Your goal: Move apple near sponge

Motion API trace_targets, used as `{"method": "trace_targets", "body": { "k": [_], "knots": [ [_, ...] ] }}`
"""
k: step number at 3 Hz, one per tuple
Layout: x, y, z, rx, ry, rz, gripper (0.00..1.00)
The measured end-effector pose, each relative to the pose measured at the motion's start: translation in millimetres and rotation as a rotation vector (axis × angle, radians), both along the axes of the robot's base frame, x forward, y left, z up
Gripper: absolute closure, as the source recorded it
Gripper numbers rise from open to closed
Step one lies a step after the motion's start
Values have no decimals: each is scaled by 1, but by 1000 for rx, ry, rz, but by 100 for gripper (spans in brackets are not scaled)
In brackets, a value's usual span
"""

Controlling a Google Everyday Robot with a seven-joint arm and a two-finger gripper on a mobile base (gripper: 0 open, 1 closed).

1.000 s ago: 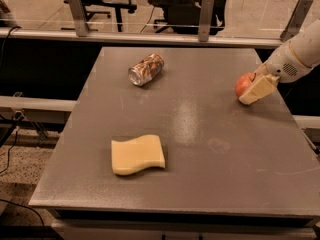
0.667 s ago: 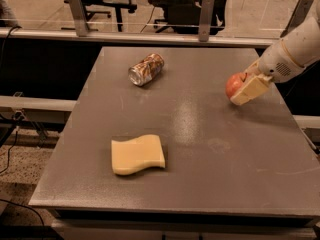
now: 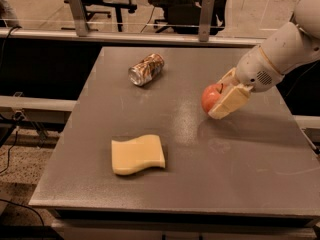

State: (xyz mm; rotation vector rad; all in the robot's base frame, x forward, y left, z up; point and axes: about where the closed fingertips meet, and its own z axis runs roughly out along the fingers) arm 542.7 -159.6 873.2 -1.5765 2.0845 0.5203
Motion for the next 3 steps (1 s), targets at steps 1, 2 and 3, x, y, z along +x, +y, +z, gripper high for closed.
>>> {"method": "trace_targets", "body": {
  "k": [1,2,3],
  "knots": [
    [-21,24,0,14,11,70,100],
    [-37,41,-7,5,16,127,100],
    [-46,51,-15,-20,13,169,100]
  ]
}}
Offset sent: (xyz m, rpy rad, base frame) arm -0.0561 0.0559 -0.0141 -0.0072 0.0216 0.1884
